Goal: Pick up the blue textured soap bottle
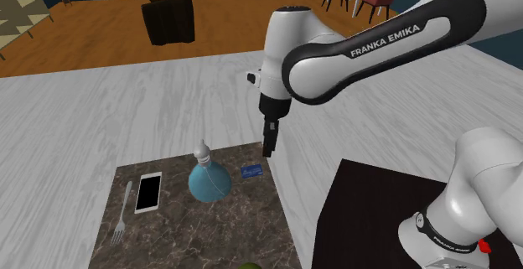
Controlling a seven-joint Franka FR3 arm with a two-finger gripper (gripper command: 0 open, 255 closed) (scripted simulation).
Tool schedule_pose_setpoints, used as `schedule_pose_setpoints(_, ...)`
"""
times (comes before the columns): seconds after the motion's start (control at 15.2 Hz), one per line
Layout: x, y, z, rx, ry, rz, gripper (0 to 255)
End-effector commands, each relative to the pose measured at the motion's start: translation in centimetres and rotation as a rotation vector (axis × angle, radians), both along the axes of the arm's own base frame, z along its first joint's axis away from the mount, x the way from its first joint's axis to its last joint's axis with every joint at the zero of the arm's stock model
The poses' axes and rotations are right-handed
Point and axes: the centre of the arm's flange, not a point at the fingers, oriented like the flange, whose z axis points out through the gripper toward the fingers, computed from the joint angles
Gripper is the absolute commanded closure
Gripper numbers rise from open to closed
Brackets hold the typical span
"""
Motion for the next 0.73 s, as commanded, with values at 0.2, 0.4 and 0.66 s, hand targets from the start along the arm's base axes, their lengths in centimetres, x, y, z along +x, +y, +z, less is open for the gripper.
schedule_pose_setpoints(0.2,5.3,-0.2,-3.6,0.070,-0.041,0.039,0)
schedule_pose_setpoints(0.4,8.4,0.0,-5.7,0.112,-0.064,0.062,0)
schedule_pose_setpoints(0.66,12.7,0.4,-8.4,0.169,-0.095,0.093,0)
